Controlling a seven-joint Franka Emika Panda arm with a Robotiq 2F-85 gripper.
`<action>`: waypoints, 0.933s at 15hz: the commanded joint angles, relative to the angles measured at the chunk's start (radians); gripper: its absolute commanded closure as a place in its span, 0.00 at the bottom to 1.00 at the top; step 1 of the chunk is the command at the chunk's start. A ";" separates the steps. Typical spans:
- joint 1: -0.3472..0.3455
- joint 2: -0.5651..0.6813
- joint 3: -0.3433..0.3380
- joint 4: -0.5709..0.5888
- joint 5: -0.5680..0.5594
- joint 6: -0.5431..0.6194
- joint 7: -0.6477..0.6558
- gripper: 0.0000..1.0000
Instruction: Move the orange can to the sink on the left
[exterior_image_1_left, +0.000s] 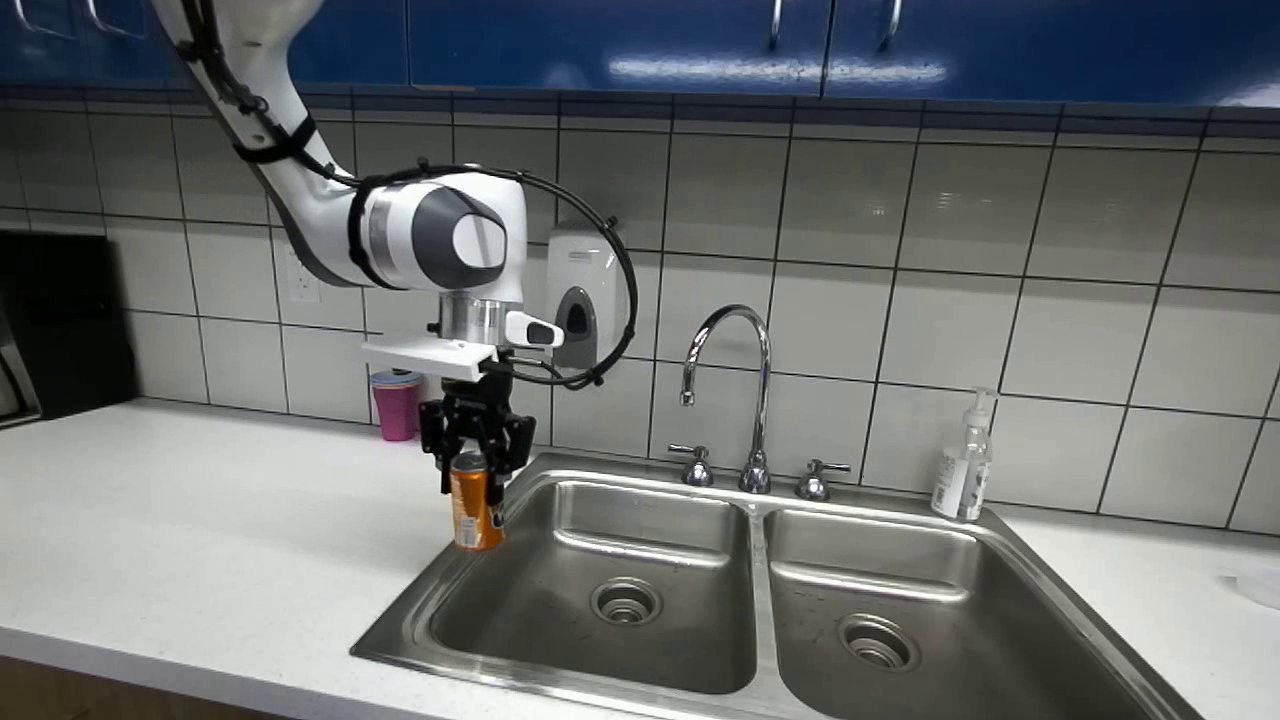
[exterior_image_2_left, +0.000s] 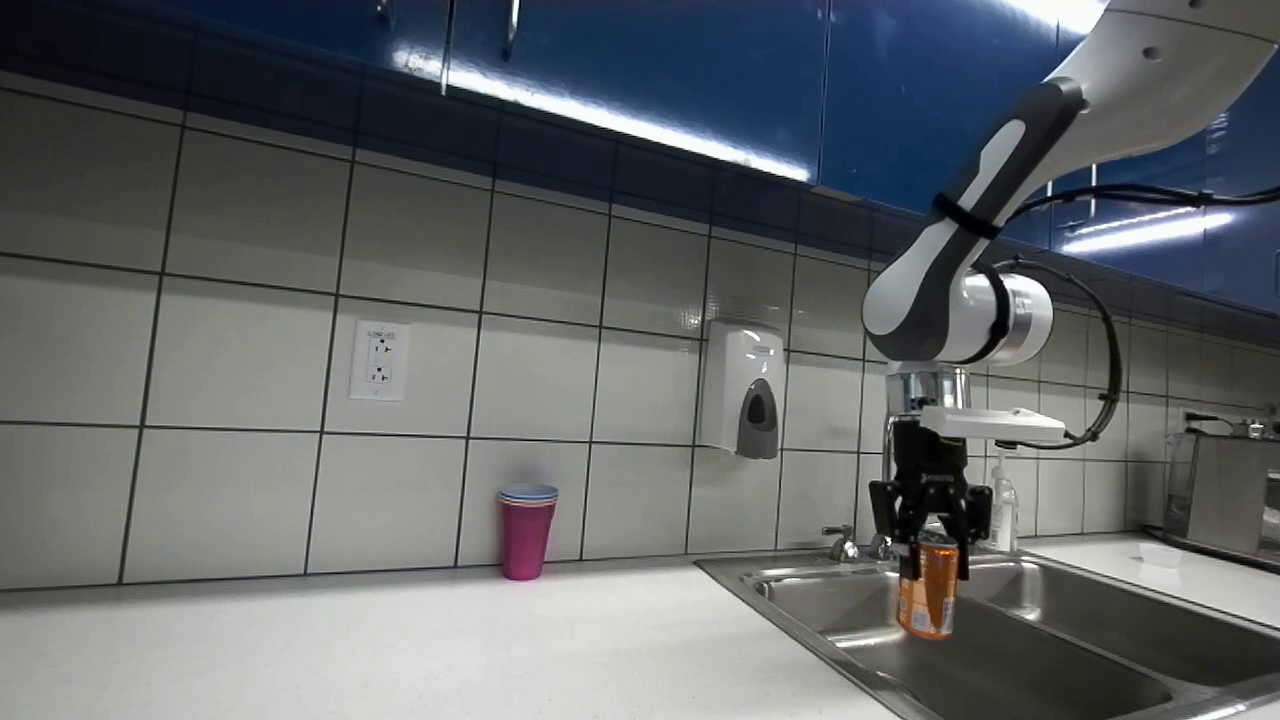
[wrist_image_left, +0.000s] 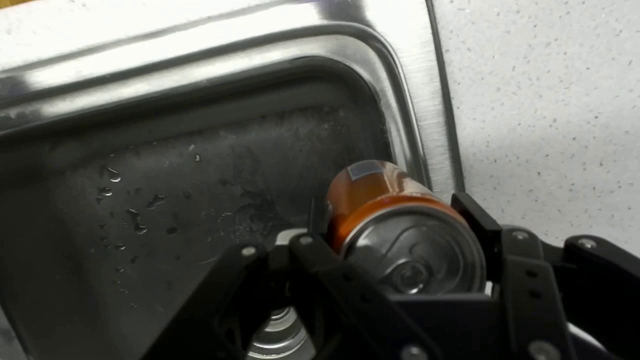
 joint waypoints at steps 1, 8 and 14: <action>-0.033 -0.004 -0.017 0.013 -0.016 -0.032 0.002 0.62; -0.058 0.091 -0.045 0.077 -0.023 -0.028 0.012 0.62; -0.076 0.198 -0.061 0.169 -0.005 -0.029 0.003 0.62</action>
